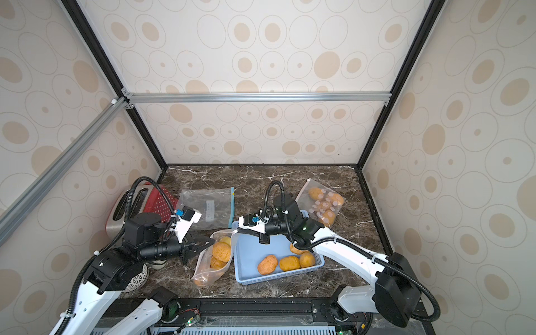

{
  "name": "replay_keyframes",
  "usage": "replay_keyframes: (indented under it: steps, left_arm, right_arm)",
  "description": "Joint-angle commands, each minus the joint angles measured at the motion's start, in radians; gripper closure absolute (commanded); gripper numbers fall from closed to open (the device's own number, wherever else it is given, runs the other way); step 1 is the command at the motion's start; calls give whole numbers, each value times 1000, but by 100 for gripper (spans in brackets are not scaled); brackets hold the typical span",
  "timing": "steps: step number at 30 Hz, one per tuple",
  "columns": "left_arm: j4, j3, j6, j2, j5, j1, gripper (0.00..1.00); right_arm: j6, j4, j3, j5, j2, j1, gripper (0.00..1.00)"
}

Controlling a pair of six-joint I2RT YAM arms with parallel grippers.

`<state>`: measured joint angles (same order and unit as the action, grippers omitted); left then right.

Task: Put the potatoes into a zipper bag and zip it
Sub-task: Pick up the zipper food storage bag at the center of the board, then zip the zipper on the zipper food storage bag.

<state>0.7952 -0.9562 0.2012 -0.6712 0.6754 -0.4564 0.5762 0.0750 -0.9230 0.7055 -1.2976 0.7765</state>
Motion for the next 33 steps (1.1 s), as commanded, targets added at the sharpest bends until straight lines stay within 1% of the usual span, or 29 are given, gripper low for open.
replay_keyframes:
  steps: [1, 2, 4, 5, 6, 7, 8, 9, 10, 11, 13, 15, 16, 18, 19, 21, 22, 24, 25, 30, 32, 33]
  left_arm:
    - [-5, -54, -29, 15, 9, -3, 100]
    - [-6, -55, -29, 15, 2, -3, 100]
    - [-4, -64, -28, 14, -25, -3, 100]
    - [-4, -71, -27, 12, -60, -4, 100]
    - [-1, -83, -26, 9, -106, -3, 88]
    - [-1, -104, -24, -1, -153, -4, 71]
    - [3, -152, -16, -24, -224, -4, 54]
    - [14, -228, -5, -63, -285, -3, 42]
    - [32, -303, -5, -102, -328, -4, 36]
    - [49, -394, -20, -149, -359, -4, 32]
    - [52, -511, -63, -213, -371, -5, 23]
    - [22, -569, -109, -262, -352, -3, 21]
    - [11, -579, -124, -283, -322, -4, 21]
    - [-34, -577, -148, -321, -219, -4, 21]
    - [-61, -560, -154, -332, -160, -3, 22]
    - [-126, -512, -152, -355, -92, -4, 23]
    - [-158, -490, -152, -363, -74, -5, 23]
    - [-236, -427, -139, -380, -92, -5, 23]
    - [-279, -400, -136, -386, -100, -5, 23]
    - [-415, -303, -178, -435, -10, -21, 23]
    - [-433, -293, -197, -466, 15, -27, 22]
    - [-443, -295, -191, -488, 18, -36, 23]
  right_arm:
    - [28, 6, -11, -10, 33, -2, 95]
    - [27, 11, -6, -20, 48, -1, 99]
    - [18, 17, 2, -50, 78, -1, 100]
    - [10, 14, 2, -68, 95, -1, 100]
    - [3, 3, -3, -82, 112, 0, 100]
    - [-6, -19, -13, -102, 127, 0, 100]
    - [-34, -45, -31, -145, 145, 6, 100]
    - [-61, -71, -49, -200, 162, 17, 100]
    - [-76, -90, -62, -229, 180, 23, 100]
    - [-87, -107, -71, -251, 202, 27, 100]
    - [-119, -145, -90, -299, 237, 38, 100]
    - [-137, -240, -138, -332, 262, 42, 100]
    - [-147, -285, -161, -345, 270, 42, 100]
    - [-185, -411, -226, -410, 265, 43, 100]
    - [-200, -469, -257, -446, 258, 43, 100]
    - [-245, -568, -306, -544, 237, 43, 100]
    - [-273, -601, -322, -576, 229, 43, 100]
    - [-336, -684, -356, -632, 200, 43, 100]
    - [-355, -720, -370, -632, 185, 43, 100]
    - [-445, -844, -409, -585, 122, 42, 100]
    - [-488, -874, -430, -605, 100, 42, 100]
    - [-504, -893, -447, -634, 86, 42, 100]
